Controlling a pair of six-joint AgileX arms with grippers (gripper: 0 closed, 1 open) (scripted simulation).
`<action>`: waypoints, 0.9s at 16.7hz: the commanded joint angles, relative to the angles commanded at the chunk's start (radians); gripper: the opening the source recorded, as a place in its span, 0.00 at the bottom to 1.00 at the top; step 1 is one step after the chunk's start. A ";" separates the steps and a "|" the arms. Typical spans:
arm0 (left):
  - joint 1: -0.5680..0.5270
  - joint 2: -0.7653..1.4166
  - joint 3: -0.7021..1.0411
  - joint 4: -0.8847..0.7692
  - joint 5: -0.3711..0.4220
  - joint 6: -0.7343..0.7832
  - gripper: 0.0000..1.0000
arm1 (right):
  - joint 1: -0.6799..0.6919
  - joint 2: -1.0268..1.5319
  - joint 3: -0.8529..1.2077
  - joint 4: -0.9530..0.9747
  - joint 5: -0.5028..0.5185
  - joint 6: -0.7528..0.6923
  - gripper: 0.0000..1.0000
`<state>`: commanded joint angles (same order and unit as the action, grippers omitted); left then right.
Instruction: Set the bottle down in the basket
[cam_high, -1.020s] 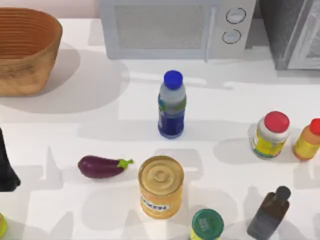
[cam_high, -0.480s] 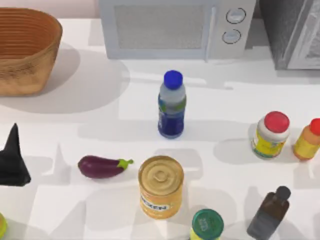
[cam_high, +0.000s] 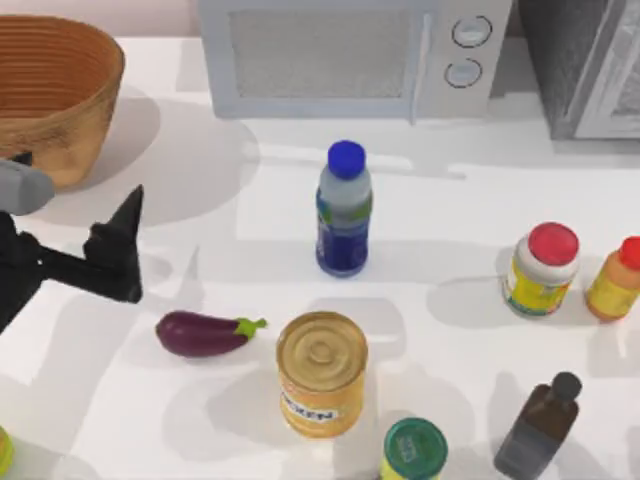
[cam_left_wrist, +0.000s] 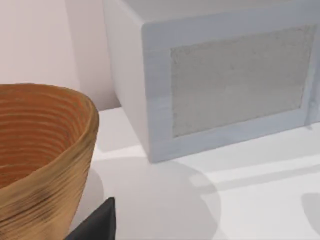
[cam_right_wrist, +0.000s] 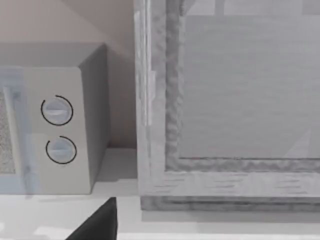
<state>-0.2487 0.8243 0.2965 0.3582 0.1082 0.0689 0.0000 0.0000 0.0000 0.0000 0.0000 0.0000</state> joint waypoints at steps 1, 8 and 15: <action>-0.026 0.086 0.031 0.037 0.013 0.005 1.00 | 0.000 0.000 0.000 0.000 0.000 0.000 1.00; -0.196 0.649 0.227 0.268 0.103 0.039 1.00 | 0.000 0.000 0.000 0.000 0.000 0.000 1.00; -0.282 0.962 0.321 0.389 0.156 0.055 1.00 | 0.000 0.000 0.000 0.000 0.000 0.000 1.00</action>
<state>-0.5308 1.7860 0.6173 0.7468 0.2643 0.1236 0.0000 0.0000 0.0000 0.0000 0.0000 0.0000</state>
